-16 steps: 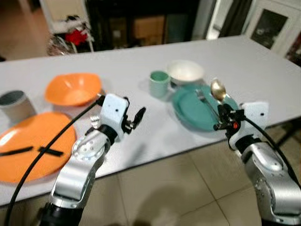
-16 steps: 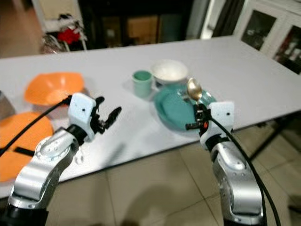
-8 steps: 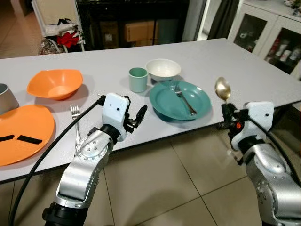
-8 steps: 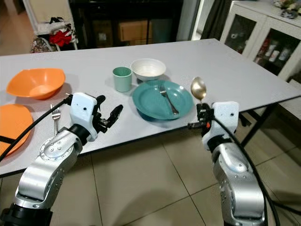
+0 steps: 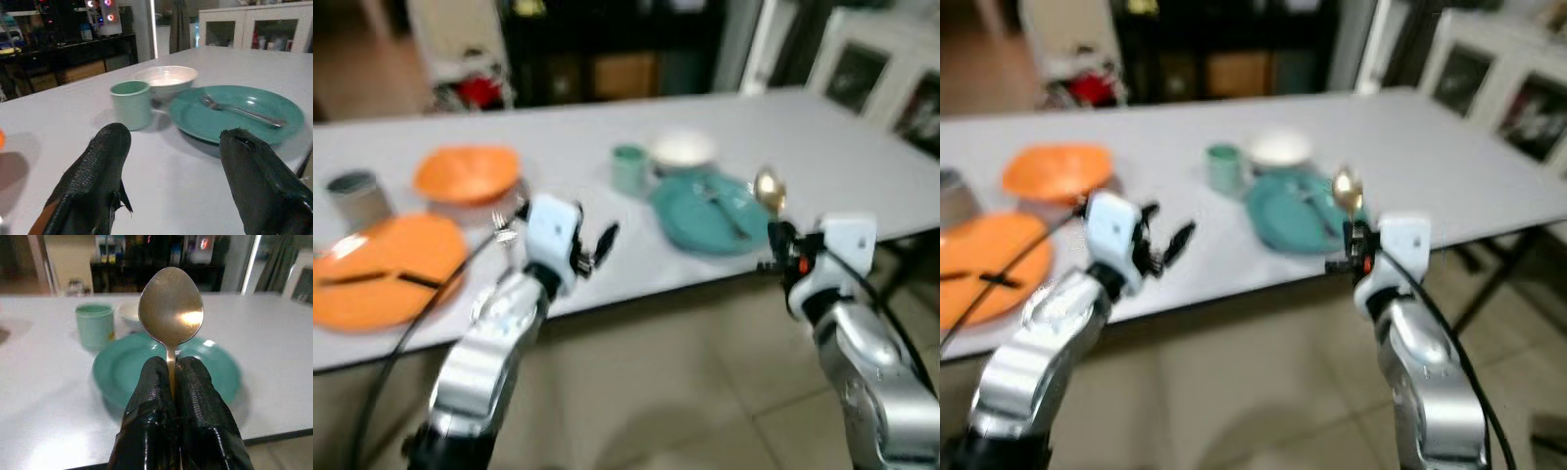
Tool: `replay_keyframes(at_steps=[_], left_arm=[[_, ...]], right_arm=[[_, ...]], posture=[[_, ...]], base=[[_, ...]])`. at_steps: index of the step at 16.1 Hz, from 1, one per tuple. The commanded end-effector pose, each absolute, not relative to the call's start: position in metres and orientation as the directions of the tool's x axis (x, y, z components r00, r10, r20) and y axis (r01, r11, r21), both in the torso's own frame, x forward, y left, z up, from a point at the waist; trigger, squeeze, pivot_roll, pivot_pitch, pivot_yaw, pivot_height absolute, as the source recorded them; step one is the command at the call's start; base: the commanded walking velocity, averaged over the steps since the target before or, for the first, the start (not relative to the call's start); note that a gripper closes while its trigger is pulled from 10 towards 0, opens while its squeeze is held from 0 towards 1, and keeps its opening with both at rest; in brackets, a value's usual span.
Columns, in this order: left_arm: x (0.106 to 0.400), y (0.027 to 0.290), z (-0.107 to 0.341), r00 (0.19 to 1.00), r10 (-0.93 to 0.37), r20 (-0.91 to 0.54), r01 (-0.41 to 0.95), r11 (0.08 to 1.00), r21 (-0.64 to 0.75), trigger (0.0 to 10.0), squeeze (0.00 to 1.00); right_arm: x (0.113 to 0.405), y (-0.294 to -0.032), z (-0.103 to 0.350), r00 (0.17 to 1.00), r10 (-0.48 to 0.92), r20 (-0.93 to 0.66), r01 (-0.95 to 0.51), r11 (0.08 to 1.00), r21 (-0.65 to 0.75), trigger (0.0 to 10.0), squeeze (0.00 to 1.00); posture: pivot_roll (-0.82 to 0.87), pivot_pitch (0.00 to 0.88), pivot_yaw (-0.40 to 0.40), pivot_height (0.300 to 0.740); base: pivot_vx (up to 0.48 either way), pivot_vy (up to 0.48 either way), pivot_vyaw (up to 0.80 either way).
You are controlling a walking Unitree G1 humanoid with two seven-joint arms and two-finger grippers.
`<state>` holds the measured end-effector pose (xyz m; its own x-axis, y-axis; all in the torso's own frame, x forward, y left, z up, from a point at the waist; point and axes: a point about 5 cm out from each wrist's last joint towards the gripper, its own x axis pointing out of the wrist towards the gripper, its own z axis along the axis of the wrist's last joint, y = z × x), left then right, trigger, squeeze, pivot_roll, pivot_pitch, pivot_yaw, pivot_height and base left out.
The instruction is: Setting the table
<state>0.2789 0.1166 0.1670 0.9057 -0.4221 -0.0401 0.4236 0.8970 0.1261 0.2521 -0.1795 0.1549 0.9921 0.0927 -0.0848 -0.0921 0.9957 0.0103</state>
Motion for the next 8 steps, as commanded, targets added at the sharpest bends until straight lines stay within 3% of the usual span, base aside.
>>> replay_keyframes(at_steps=[1, 8], left_arm=[[0.2798, 0.1177, 0.1679, 0.905, -0.424, -0.044, 0.426, 0.896, 0.126, 10.0, 0.00], [0.2798, 0.1164, 0.1683, 0.895, -0.443, -0.046, 0.445, 0.886, 0.131, 10.0, 0.00]], right_arm=[[0.2528, -0.1780, 0.1612, 0.993, 0.101, -0.063, -0.101, 0.995, 0.009, 10.0, 0.00], [0.2530, -0.1769, 0.1570, 0.984, 0.138, -0.111, -0.139, 0.990, -0.005, 10.0, 0.00]], posture=[[-0.03, 0.000, -0.043, 0.740], [-0.03, 0.000, -0.041, 0.740]], base=[[0.255, 0.000, 0.00], [0.253, 0.000, 0.00]])
